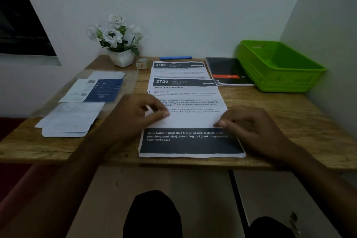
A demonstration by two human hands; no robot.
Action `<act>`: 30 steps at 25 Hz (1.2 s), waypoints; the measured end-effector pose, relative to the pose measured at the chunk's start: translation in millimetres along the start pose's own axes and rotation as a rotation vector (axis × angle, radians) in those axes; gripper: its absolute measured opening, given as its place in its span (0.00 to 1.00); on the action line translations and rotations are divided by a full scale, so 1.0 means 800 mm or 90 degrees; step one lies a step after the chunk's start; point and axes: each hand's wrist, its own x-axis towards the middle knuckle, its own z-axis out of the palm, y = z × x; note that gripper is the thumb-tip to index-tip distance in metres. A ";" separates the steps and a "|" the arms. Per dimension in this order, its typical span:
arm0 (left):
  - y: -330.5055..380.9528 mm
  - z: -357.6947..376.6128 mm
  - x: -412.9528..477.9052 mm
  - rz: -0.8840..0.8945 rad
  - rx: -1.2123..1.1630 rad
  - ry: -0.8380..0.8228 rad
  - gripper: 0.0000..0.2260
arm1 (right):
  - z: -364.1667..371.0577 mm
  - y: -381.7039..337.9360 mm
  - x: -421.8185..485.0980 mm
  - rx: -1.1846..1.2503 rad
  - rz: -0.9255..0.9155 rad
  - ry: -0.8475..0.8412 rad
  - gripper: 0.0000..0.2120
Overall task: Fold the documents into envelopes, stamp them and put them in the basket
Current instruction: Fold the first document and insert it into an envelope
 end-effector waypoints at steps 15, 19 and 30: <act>-0.130 0.018 0.154 -0.191 0.143 0.044 0.33 | 0.016 0.145 0.162 -0.316 0.208 -0.003 0.29; -0.137 0.012 0.154 -0.212 0.143 0.005 0.48 | 0.015 0.148 0.162 -0.301 0.231 -0.024 0.43; -0.132 0.014 0.152 -0.196 0.128 0.001 0.49 | 0.017 0.139 0.162 -0.305 0.184 0.042 0.46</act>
